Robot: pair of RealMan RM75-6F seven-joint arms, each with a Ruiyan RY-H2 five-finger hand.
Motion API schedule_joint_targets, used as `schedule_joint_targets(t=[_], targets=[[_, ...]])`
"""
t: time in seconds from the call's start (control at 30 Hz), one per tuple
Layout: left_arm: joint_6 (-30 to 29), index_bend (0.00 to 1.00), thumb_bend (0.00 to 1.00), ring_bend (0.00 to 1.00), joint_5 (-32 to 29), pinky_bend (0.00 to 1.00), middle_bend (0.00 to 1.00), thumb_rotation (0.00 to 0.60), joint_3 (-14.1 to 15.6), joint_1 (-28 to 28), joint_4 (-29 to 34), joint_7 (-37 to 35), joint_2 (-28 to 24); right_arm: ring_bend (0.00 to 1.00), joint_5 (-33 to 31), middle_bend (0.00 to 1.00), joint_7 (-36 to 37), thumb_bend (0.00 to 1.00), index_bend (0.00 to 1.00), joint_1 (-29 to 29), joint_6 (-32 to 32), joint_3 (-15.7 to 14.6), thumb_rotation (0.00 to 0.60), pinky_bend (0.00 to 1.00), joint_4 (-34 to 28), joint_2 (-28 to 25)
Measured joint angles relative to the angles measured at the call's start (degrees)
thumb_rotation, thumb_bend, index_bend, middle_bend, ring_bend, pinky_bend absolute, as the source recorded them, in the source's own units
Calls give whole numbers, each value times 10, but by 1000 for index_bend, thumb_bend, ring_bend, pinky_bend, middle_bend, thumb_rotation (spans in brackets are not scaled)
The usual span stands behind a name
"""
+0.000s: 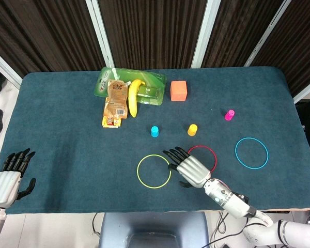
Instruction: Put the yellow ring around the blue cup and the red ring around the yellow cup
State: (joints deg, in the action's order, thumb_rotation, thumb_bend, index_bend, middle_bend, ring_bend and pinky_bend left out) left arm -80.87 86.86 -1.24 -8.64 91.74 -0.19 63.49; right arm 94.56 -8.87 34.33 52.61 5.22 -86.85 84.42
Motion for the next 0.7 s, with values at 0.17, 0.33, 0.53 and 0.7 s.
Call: schedule_joint_targets(t=[0.17, 0.33, 0.53, 0.7], targets=[[-1, 0, 455, 0, 3, 0, 0, 600, 1, 0, -1, -10, -3, 0, 7, 0, 9, 386, 588, 21, -10, -9, 600, 0, 37, 44], [-1, 0, 455, 0, 2, 0, 0, 600, 0, -1, -4, -17, -5, 0, 7, 0, 15, 389, 601, 31, -12, -24, 600, 0, 64, 70], [1, 0, 455, 0, 4, 0, 0, 600, 1, -2, -5, -22, -7, 0, 1, 0, 20, 397, 603, 34, -9, -37, 600, 0, 85, 85], [-1, 0, 454, 0, 7, 0, 0, 600, 3, -1, -5, -21, -8, 0, -5, 0, 18, 424, 604, 40, -12, -42, 600, 0, 101, 98]])
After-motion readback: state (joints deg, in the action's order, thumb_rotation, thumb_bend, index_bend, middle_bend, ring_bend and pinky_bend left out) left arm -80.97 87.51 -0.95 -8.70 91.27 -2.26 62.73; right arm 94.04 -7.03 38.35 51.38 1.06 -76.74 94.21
